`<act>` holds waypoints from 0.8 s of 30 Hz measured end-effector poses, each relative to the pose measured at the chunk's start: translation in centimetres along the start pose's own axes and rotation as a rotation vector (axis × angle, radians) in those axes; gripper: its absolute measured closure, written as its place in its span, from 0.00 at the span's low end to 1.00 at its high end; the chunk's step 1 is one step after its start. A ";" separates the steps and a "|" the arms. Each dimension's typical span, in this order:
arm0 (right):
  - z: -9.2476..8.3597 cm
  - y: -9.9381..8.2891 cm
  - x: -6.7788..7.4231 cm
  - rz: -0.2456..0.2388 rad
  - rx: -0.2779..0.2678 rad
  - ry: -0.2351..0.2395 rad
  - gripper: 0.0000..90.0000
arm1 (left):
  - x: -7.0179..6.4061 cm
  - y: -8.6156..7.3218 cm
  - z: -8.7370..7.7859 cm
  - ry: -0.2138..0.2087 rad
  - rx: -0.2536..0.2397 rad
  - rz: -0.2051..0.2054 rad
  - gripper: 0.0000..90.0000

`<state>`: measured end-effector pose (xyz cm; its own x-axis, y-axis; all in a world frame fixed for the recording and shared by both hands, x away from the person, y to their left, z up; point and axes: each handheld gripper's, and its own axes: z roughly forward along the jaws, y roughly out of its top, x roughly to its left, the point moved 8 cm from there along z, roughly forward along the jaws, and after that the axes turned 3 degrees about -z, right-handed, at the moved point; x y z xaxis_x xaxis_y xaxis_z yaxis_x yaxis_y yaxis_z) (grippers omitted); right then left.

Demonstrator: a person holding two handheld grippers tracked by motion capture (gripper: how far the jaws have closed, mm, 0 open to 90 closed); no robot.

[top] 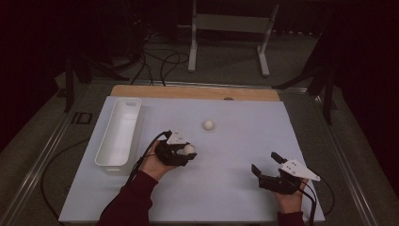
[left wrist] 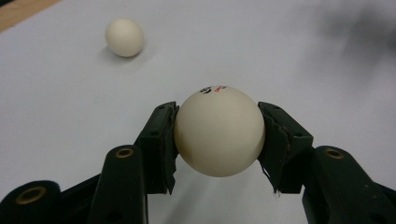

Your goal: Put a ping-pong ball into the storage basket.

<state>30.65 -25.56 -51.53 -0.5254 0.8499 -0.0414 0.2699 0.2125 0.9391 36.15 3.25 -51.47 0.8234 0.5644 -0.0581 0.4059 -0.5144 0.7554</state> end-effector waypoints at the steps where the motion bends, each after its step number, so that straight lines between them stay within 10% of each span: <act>1: 0.0 0.0 0.0 0.000 -0.001 0.000 0.10 | 0.1 0.1 -0.2 0.003 -0.003 -0.001 0.57; 24: 0.0 0.0 0.0 0.005 -0.001 0.002 0.10 | 1.7 0.1 -3.3 0.063 -0.033 -0.008 0.57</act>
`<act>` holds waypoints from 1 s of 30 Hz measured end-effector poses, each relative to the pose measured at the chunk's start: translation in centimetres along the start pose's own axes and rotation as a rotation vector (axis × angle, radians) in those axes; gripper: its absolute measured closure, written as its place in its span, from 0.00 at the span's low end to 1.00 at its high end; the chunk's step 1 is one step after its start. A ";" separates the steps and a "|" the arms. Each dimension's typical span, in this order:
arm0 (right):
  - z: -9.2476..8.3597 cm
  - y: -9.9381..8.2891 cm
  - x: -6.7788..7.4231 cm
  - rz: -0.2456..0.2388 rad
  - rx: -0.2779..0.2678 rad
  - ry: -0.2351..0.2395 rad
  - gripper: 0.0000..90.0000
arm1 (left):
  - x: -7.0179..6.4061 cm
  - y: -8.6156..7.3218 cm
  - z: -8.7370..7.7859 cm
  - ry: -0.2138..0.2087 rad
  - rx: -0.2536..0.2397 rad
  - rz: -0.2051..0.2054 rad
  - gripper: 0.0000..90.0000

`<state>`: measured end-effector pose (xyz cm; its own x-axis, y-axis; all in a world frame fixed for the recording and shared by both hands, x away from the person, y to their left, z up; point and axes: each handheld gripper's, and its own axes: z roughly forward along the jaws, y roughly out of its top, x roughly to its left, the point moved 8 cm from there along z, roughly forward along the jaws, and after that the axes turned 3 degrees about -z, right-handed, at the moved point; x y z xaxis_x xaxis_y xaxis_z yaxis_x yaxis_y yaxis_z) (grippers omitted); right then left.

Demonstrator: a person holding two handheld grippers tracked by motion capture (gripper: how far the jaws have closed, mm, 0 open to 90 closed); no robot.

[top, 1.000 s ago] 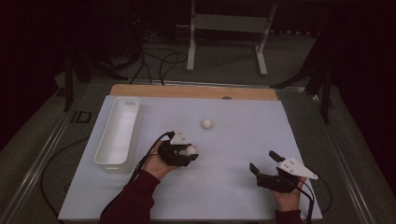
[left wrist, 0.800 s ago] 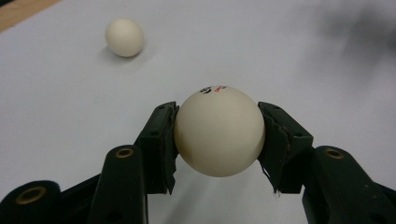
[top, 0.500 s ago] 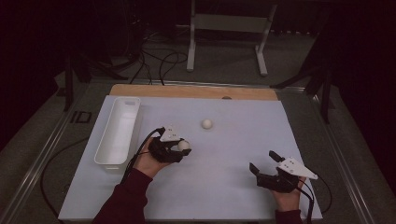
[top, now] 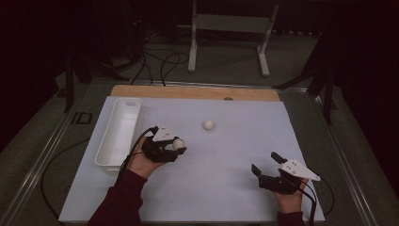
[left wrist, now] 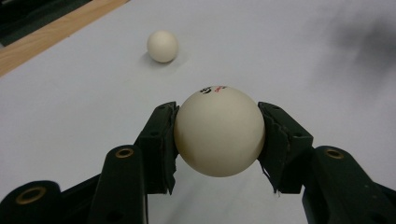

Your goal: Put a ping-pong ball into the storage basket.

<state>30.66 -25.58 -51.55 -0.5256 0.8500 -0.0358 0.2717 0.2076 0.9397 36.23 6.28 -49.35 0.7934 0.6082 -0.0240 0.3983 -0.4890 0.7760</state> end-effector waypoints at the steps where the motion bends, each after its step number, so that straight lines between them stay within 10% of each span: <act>1: 0.0 0.0 0.0 0.000 0.000 0.000 0.10 | 0.1 0.0 -0.1 0.003 0.000 0.002 0.57; 30: 0.1 0.0 -0.1 0.002 -0.003 0.001 0.10 | 2.3 -0.5 -2.8 0.038 -0.034 -0.027 0.57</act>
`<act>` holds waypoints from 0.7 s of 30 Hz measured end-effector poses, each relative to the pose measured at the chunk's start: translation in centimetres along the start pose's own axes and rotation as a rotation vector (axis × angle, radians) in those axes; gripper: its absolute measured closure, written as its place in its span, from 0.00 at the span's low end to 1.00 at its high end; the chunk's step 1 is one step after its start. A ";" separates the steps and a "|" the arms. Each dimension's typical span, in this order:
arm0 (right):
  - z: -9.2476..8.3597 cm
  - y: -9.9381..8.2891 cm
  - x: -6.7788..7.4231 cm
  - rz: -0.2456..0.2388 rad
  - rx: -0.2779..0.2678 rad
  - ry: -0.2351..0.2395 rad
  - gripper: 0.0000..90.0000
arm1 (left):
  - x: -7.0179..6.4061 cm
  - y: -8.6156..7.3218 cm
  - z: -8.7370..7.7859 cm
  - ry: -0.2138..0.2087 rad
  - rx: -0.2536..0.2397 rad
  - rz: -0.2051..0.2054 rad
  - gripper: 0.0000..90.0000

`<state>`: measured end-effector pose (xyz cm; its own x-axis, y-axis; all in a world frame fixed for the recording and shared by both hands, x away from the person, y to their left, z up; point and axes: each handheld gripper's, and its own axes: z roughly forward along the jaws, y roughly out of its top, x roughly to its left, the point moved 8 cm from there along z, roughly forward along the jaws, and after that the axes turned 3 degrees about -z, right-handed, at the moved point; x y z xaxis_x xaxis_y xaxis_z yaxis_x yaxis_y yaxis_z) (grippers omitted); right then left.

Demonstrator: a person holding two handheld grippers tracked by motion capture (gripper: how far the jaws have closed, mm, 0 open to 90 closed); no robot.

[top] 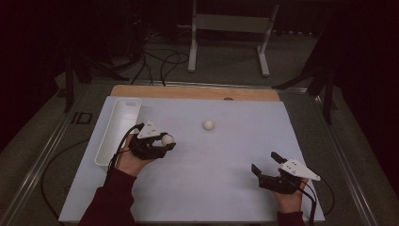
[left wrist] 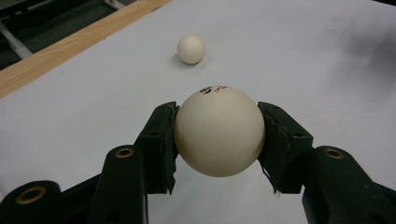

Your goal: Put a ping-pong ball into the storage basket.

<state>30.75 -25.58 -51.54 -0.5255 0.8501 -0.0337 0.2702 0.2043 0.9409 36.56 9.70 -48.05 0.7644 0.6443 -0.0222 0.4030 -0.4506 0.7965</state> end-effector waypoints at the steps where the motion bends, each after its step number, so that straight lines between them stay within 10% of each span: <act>1: 0.0 0.0 0.0 0.000 0.000 0.000 0.10 | 0.0 0.0 0.0 0.000 0.000 0.000 0.57; 21: 0.1 0.1 -0.1 -0.003 0.001 0.005 0.10 | 1.3 0.1 -2.4 0.034 -0.048 -0.031 0.57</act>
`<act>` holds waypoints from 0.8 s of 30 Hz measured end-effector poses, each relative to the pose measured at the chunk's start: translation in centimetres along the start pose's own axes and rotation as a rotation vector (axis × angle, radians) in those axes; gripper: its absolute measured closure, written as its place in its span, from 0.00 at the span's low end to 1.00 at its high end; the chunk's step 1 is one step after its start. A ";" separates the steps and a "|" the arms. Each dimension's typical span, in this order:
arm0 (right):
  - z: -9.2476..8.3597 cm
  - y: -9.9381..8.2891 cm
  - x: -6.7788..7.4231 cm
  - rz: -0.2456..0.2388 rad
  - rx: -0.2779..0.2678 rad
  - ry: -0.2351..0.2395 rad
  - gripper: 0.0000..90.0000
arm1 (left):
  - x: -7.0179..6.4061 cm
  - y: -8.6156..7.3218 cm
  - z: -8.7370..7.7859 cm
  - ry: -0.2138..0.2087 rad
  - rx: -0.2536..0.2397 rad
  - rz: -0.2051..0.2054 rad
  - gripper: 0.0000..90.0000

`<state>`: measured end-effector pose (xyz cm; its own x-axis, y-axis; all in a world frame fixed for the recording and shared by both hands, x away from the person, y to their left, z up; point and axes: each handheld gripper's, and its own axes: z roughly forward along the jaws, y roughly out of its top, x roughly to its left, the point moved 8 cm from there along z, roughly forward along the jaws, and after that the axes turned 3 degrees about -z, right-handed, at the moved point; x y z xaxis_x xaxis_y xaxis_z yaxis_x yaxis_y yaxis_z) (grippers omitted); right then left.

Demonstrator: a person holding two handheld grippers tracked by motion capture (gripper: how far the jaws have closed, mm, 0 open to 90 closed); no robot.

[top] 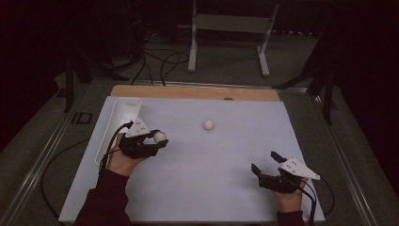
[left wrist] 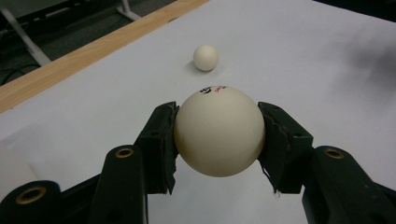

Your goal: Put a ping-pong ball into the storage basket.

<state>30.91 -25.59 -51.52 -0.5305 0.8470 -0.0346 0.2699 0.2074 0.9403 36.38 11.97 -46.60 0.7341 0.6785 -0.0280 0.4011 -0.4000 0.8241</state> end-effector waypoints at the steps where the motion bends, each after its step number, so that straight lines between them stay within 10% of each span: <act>1: 0.0 0.0 0.0 0.000 0.000 -0.001 0.10 | 0.1 0.0 -0.1 0.003 -0.003 -0.004 0.57; 24: 0.1 0.0 -0.1 0.002 0.000 -0.002 0.10 | 1.8 0.0 -1.9 0.035 -0.058 -0.041 0.57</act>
<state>31.03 -25.66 -51.56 -0.5287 0.8482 -0.0333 0.2713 0.2060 0.9402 36.68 14.40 -45.58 0.6976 0.7151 -0.0432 0.3970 -0.3357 0.8542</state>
